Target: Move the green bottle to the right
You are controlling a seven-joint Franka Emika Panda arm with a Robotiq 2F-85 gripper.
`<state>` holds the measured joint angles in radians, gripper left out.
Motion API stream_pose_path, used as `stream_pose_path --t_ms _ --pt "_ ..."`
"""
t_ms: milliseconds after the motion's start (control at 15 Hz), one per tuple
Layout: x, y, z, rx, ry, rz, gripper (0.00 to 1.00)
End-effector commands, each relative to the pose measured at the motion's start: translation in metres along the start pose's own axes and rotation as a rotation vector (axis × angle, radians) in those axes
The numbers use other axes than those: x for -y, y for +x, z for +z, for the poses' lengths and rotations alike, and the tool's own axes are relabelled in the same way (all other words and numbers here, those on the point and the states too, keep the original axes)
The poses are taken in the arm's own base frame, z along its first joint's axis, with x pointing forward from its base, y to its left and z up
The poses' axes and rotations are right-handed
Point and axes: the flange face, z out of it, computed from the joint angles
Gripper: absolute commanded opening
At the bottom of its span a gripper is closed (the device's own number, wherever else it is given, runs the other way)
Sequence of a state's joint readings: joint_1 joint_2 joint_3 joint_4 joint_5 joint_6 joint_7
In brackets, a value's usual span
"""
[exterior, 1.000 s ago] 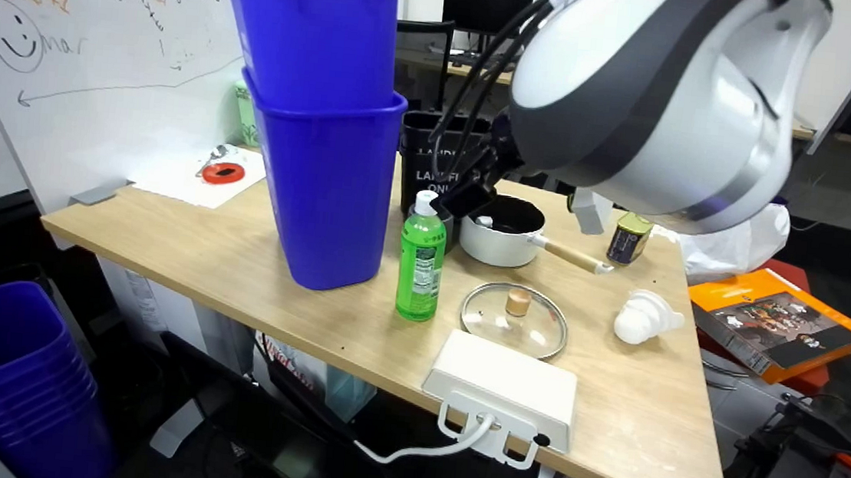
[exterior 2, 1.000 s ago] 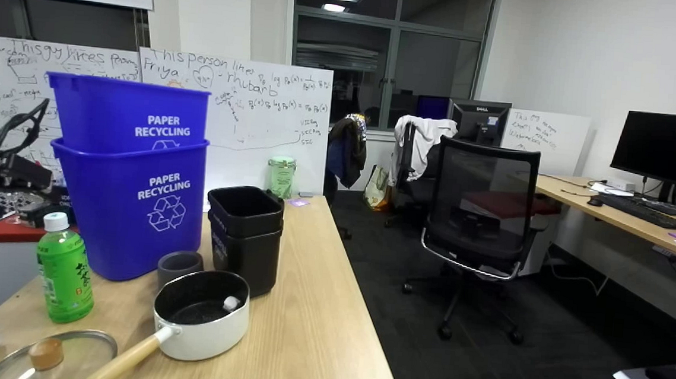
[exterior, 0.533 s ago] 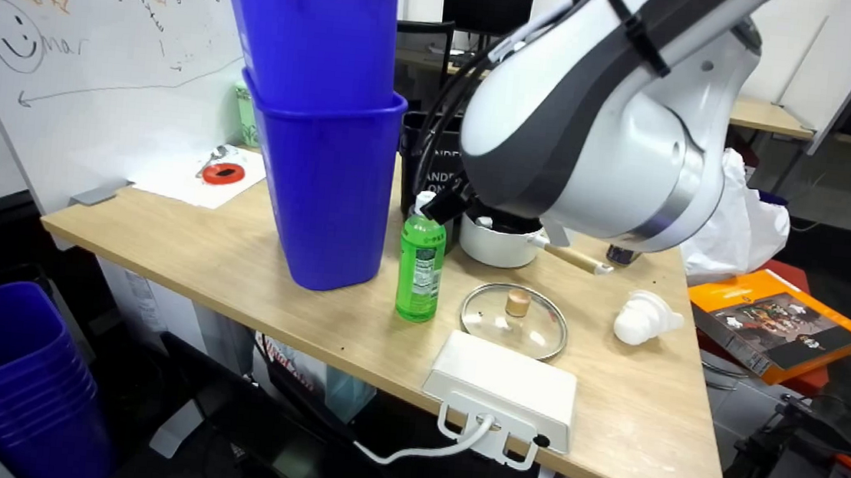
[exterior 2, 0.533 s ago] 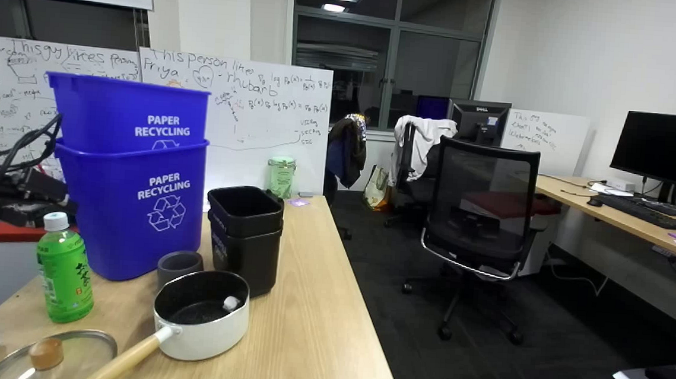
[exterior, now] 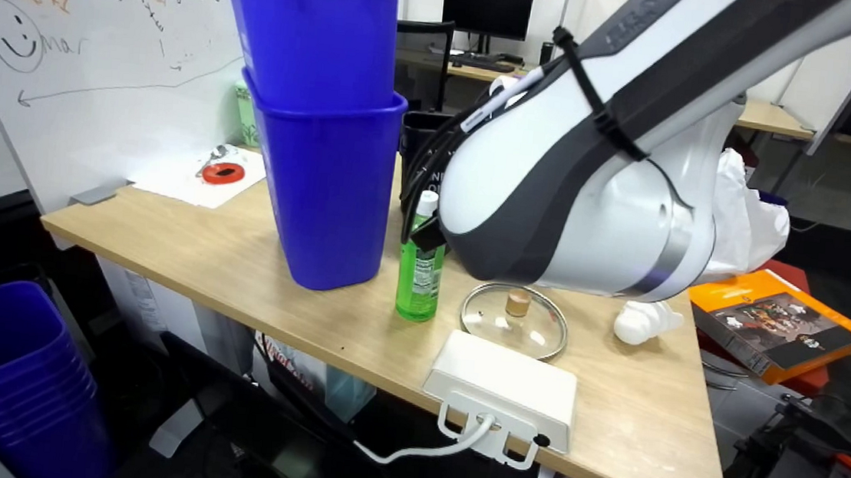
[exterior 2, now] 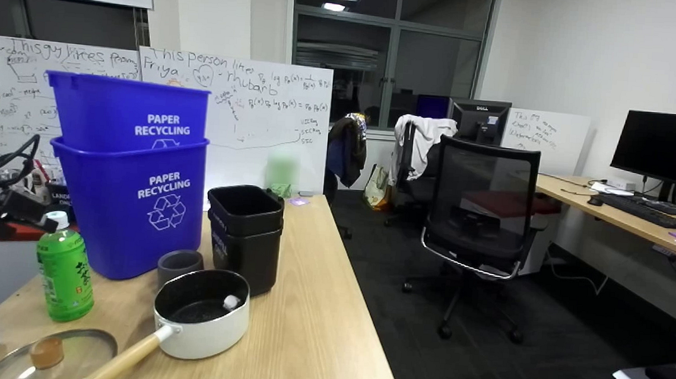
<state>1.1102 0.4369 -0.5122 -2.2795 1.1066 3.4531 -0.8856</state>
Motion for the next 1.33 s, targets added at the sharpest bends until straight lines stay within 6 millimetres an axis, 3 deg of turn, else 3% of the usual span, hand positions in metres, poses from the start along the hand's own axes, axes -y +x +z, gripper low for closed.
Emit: stream_pose_path --t_ms 0,400,533,1267 --pt "0.005 0.005 0.000 -0.013 -0.003 0.055 0.53" --pt "0.001 0.006 -0.002 -0.017 -0.010 0.080 0.11" --pt "-0.003 0.006 -0.004 -0.016 -0.012 0.081 0.01" --pt "-0.025 0.000 -0.025 -0.010 0.003 0.136 0.00"
